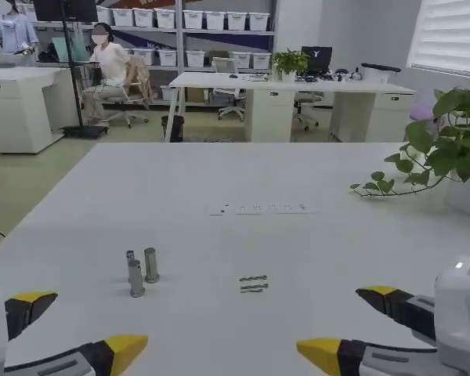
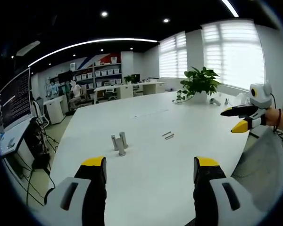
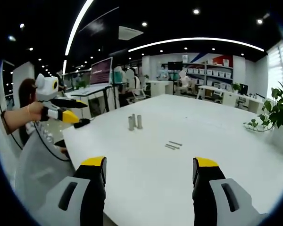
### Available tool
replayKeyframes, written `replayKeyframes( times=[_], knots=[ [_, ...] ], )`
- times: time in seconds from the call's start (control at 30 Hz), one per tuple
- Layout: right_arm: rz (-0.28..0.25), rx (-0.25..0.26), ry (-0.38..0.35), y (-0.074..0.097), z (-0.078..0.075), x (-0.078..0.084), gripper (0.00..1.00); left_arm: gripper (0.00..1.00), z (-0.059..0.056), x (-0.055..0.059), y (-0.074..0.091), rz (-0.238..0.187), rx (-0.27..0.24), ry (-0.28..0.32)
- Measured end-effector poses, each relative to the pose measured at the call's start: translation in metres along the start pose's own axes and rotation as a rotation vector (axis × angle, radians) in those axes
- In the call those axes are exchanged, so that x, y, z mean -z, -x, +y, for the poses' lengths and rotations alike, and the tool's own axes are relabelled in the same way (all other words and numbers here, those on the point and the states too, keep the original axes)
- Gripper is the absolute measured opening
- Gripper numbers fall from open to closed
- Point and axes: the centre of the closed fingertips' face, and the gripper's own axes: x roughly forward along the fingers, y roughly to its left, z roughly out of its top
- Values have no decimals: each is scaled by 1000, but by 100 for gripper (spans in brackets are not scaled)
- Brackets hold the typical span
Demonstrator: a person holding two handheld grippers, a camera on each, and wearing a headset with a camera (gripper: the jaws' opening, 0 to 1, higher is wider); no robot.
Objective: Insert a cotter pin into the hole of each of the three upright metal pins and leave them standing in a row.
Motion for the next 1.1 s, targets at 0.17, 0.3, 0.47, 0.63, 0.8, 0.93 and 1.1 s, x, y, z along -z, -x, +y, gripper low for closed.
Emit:
replayKeyframes(
  times=[0.17, 0.3, 0.47, 0.63, 0.8, 0.93, 1.1],
  knots=[
    [-6, -2, 0, 0, 0, -1, 76, 74, -2, 0, 0, 0, 3, -5],
    [-6, -6, 1, 0, 0, -1, 76, 74, -4, 1, 0, 6, 7, -12],
    [-4, -9, 8, 1, 1, -1, 78, 74, -5, -1, 1, -2, 11, -4],
    [2, -11, 12, -1, 1, 1, 83, 74, -6, -1, 1, 6, 9, -20],
    [0, -11, 14, -3, 1, 0, 89, 75, -6, 0, 1, 11, 10, -23],
    [7, -17, 12, -4, 1, 2, 95, 76, -7, 2, 1, 19, 12, -24],
    [7, -23, 18, -5, 3, 2, 100, 79, -9, 4, 0, 27, 14, -26]
  ],
)
